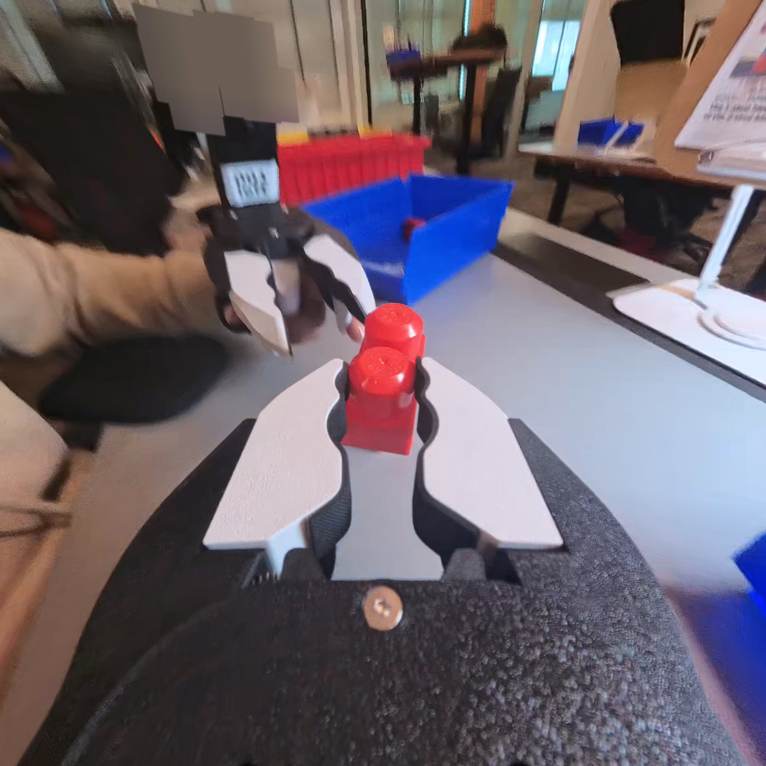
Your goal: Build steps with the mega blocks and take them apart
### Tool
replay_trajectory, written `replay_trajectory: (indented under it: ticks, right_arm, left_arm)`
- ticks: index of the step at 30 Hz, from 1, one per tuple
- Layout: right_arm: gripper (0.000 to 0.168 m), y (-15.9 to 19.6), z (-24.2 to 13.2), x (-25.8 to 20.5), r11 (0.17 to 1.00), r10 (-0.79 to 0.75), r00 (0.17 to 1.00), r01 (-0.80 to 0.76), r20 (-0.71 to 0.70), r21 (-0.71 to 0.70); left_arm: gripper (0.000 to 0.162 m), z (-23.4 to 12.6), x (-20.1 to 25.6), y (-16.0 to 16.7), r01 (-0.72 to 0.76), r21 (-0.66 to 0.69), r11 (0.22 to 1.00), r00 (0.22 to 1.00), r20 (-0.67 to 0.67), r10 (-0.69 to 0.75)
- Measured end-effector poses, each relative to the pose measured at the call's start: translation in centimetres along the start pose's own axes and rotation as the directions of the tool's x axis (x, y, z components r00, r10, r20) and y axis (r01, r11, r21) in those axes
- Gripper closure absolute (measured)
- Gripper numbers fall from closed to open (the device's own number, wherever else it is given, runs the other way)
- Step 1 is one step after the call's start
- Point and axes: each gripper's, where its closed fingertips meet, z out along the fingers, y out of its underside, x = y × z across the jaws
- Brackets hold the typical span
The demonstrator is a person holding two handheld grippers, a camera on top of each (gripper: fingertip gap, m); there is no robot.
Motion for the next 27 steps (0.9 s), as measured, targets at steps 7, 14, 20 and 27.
replay_trajectory:
  ticks: [7, 14, 20, 27]
  right_arm:
    - [0.138, -4.6, 0.3, -3.2, 0.931, 0.126, 0.975, -0.180, 0.184, 0.319]
    - [0.138, -5.7, 2.3, -6.0, 0.900, 0.121, 0.950, -0.228, 0.289, 0.372]
    - [0.138, -4.8, 3.3, -5.5, 0.926, 0.120, 0.952, -0.210, 0.280, 0.314]
    - [0.137, -3.1, 4.1, -5.2, 0.970, 0.087, 0.961, -0.142, 0.262, 0.199]
  left_arm:
    - [0.112, -1.2, 0.9, -3.3, 0.243, 0.212, 0.946, 0.964, -0.161, -0.211]
    - [0.125, -2.1, 2.8, -5.3, 0.347, 0.303, 0.887, 0.912, -0.330, -0.244]
    - [0.126, -2.7, 2.0, -5.3, 0.364, 0.305, 0.880, 0.910, -0.319, -0.266]
    - [0.126, -2.8, 1.5, -4.3, 0.282, 0.252, 0.926, 0.942, -0.256, -0.218]
